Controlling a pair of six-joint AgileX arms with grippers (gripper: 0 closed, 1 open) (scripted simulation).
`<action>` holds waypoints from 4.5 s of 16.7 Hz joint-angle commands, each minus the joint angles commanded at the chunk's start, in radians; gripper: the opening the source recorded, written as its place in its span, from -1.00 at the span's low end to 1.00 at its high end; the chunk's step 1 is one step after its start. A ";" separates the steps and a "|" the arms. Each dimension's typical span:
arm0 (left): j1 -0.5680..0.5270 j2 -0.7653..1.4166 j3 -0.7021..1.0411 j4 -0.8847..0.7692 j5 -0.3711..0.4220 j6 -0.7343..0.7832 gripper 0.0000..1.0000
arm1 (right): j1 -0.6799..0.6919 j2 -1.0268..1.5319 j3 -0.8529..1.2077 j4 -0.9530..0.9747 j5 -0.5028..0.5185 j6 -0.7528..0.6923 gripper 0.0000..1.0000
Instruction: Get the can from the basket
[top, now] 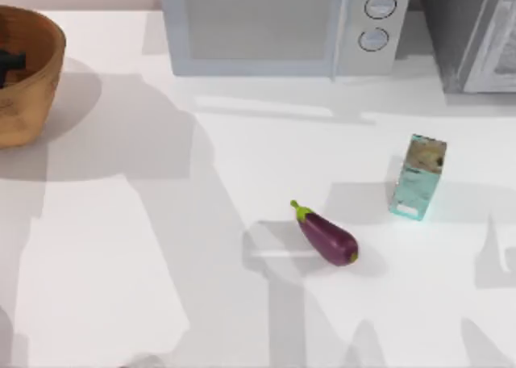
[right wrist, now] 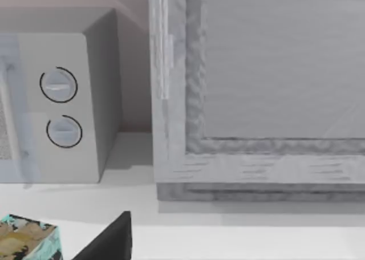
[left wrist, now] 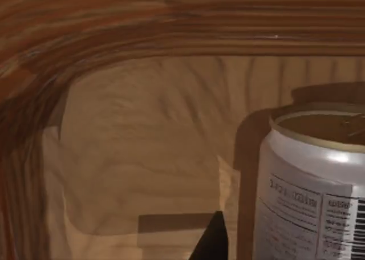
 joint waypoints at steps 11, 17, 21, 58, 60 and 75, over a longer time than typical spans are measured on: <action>0.000 0.000 0.000 0.000 0.000 0.000 -1.00 | 0.000 0.000 0.000 0.000 0.000 0.000 1.00; 0.000 -0.119 -0.080 0.028 -0.008 -0.015 -1.00 | 0.000 0.000 0.000 0.000 0.000 0.000 1.00; -0.016 -0.342 -0.269 0.147 -0.015 -0.034 -1.00 | 0.000 0.000 0.000 0.000 0.000 0.000 1.00; -0.194 -2.289 -2.151 1.330 0.012 -0.193 -1.00 | 0.000 0.000 0.000 0.000 0.000 0.000 1.00; -0.203 -2.148 -2.101 1.416 0.071 -0.186 -1.00 | 0.000 0.000 0.000 0.000 0.000 0.000 1.00; -0.281 -0.858 -1.615 2.174 0.755 -0.120 -1.00 | 0.000 0.000 0.000 0.000 0.000 0.000 1.00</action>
